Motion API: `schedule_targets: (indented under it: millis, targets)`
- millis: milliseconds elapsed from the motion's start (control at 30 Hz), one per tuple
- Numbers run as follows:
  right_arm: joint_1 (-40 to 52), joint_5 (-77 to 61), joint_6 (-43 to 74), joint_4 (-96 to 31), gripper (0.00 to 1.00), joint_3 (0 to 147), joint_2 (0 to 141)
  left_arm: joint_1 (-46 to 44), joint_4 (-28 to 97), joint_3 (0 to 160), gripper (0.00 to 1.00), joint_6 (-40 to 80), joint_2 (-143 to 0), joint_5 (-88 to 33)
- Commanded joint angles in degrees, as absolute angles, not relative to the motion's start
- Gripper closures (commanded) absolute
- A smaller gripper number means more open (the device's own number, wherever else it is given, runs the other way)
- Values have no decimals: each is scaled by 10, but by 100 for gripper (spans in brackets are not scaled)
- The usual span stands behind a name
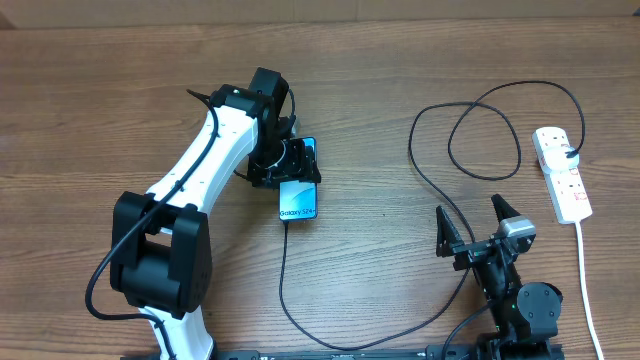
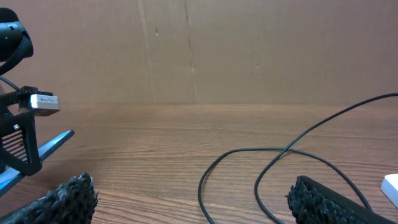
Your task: Plug charger to phone and switch on socket
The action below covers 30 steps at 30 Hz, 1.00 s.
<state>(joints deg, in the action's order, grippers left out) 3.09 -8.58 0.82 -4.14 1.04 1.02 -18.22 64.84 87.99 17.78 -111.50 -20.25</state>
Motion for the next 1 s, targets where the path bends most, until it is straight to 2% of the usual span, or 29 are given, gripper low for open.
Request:
schedule_targets:
  millis: [0,167,967]
  targets:
    - [33,-82,6,-40,0,5,10,-175,645,880,36,158,-1098,-255]
    - [33,-82,6,-40,0,5,10,-167,640,880,36,128,-1098,-341]
    - [33,-82,6,-40,0,5,10,-153,641,880,37,88,-1097,-481]
